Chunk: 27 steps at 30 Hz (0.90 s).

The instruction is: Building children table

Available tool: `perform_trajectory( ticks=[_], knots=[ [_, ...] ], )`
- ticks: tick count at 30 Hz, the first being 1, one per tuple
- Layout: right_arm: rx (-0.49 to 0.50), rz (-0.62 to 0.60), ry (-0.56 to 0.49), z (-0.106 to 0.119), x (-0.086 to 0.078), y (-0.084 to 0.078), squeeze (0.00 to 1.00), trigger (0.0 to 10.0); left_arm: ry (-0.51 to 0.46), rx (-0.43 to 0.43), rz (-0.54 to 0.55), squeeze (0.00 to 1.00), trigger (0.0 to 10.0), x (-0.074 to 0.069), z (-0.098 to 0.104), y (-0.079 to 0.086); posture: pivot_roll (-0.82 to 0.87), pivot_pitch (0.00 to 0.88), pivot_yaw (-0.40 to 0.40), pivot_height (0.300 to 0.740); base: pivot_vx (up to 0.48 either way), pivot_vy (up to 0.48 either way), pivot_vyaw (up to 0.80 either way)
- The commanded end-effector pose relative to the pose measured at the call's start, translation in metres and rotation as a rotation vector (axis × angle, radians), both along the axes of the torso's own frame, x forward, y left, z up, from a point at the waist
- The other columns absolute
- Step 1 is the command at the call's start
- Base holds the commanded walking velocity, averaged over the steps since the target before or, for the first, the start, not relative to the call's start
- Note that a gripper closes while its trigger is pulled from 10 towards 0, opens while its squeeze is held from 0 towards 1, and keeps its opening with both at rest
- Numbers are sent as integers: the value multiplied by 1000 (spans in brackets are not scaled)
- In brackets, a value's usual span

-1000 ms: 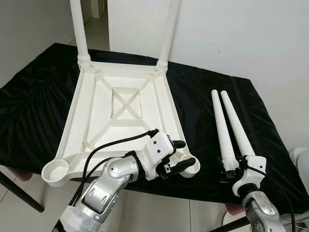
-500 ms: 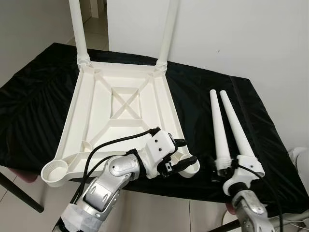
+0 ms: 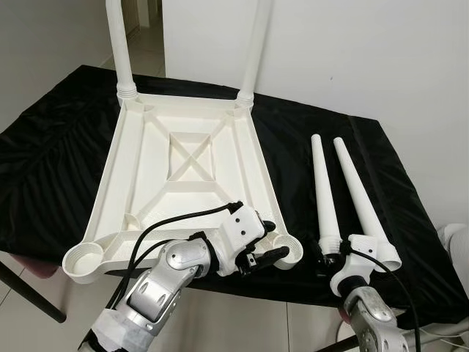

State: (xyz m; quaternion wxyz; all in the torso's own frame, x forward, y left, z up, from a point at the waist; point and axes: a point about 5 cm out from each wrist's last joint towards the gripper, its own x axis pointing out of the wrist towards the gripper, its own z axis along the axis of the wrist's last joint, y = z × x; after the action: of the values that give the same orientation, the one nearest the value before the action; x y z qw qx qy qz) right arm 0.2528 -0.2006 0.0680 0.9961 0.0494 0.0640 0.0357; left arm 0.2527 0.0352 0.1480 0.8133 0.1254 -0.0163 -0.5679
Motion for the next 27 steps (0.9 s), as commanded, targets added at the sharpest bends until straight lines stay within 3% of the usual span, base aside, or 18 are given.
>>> perform_trajectory(
  ticks=[1, 7, 8, 12, 18, 19, 24, 25, 27],
  knots=[
    [-1, -17, 1, -2, 2, 1, 0, 0, -28, -4, 8, 0, 10000, 2, 3, -2, -34, 32, -126, 740, 0, 0, 0],
    [-16, -26, -11, -2, 4, 7, 0, 0, -62, -33, 63, 0, 10000, 6, 7, -2, -33, 37, -137, 740, 0, 0, 0],
    [-50, -60, -52, 2, 6, 6, 0, 10000, -48, -59, 70, 0, 10000, 9, 9, -3, -34, 40, -135, 740, 0, 0, 0],
    [-94, -96, -115, 8, 8, 5, 0, 10000, 0, -107, 71, 0, 10000, 14, 12, -4, -30, 40, -128, 740, 0, 0, 0],
    [-50, -95, -175, 12, 10, 4, 0, 10000, 62, -188, 54, 39, 10000, 19, 21, -6, -21, 43, -115, 740, 0, 0, 0],
    [-36, -84, -212, 16, 12, 6, 0, 10000, 97, -213, 9, 1000, 10000, 18, 24, -6, -23, 36, -107, 740, 0, 0, 0],
    [-40, -55, -312, 30, 14, 14, 0, 10000, 188, -228, 8, 1000, 10000, 20, 26, -8, -29, 21, -110, 740, 0, 0, 0],
    [-60, -31, -329, 33, 15, 18, 0, 10000, 253, -255, 2, 0, 10000, 21, 28, -9, -33, 14, -99, 740, 0, 0, 0],
    [-76, -14, -338, 34, 15, 21, 0, 10000, 297, -275, -9, 0, 10000, 22, 29, -10, -33, 14, -99, 740, 0, 0, 0]
  ],
)
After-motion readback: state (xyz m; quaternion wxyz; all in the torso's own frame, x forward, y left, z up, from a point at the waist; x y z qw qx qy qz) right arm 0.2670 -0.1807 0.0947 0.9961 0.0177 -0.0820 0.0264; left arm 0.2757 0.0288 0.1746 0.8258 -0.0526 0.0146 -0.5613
